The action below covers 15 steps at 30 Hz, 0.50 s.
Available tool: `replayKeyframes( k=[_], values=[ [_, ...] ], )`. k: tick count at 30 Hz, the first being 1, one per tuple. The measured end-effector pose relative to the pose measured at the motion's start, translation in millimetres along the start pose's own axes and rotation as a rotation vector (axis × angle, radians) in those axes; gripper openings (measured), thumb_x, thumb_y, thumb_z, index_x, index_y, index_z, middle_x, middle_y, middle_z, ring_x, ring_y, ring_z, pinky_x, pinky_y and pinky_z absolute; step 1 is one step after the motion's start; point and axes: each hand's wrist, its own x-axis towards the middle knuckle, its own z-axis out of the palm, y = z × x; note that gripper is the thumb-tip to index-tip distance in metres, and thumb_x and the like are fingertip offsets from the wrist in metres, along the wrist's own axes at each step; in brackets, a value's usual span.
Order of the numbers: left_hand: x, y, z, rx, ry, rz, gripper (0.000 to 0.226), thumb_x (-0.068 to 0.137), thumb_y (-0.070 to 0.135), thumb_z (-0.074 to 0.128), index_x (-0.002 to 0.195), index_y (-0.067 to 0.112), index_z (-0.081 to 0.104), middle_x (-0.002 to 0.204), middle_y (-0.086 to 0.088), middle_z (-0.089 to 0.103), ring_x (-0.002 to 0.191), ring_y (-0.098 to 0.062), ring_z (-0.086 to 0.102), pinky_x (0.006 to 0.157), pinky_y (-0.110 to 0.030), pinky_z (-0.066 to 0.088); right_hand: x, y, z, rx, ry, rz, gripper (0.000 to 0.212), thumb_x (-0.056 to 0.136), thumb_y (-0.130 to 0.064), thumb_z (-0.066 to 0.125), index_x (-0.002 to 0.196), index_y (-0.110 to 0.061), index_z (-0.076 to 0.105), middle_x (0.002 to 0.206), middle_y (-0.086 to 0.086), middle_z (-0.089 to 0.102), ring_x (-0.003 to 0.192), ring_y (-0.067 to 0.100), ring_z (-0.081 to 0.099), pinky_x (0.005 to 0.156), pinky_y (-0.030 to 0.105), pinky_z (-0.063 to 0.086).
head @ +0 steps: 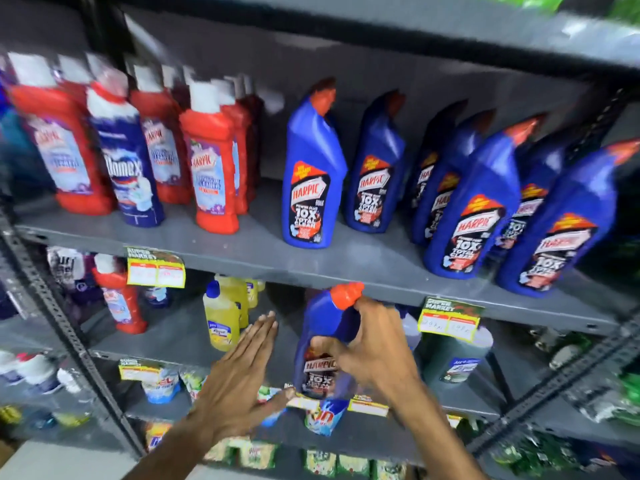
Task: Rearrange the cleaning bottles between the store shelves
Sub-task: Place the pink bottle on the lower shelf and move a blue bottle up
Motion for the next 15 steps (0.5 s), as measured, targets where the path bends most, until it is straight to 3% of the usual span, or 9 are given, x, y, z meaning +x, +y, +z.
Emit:
replayKeyframes(
  k=[4, 9, 12, 15],
  values=[
    [30, 5, -44, 0.051, 0.122, 0.067, 0.104, 0.099, 0.072, 0.050, 0.167, 0.002, 0.013, 0.178, -0.013, 0.007, 0.165, -0.027, 0.009, 0.133, -0.037, 0.007, 19, -23, -50, -0.017, 0.036, -0.088, 0.058, 0.067, -0.060, 0.088, 0.108, -0.022, 0.071, 0.096, 0.003, 0.080, 0.092, 0.034, 0.071, 0.070, 0.033, 0.041],
    [80, 1, -88, 0.138, 0.200, -0.004, 0.109, 0.098, 0.078, 0.042, 0.167, 0.003, 0.004, 0.178, -0.012, -0.004, 0.165, -0.025, -0.001, 0.133, -0.042, 0.007, 50, -47, -104, 0.016, 0.171, -0.159, 0.062, 0.061, -0.066, 0.082, 0.105, -0.023, 0.071, 0.092, -0.003, 0.080, 0.084, 0.025, 0.073, 0.069, 0.032, 0.047],
    [110, -10, -103, 0.170, 0.157, -0.109, 0.118, 0.093, 0.087, 0.032, 0.166, 0.000, 0.002, 0.177, -0.015, -0.007, 0.165, -0.024, -0.009, 0.134, -0.040, 0.002, 77, -53, -124, 0.004, 0.211, -0.174, 0.062, 0.061, -0.067, 0.081, 0.104, -0.023, 0.073, 0.095, -0.004, 0.081, 0.087, 0.026, 0.074, 0.073, 0.035, 0.054],
    [136, -23, -109, 0.161, 0.010, -0.229, 0.131, 0.081, 0.098, 0.015, 0.165, 0.000, -0.006, 0.176, -0.015, -0.014, 0.164, -0.023, -0.013, 0.134, -0.038, -0.002, 107, -52, -136, 0.012, 0.214, -0.155, 0.057, 0.063, -0.060, 0.088, 0.103, -0.023, 0.075, 0.097, -0.002, 0.082, 0.090, 0.026, 0.075, 0.078, 0.037, 0.058]
  ],
)
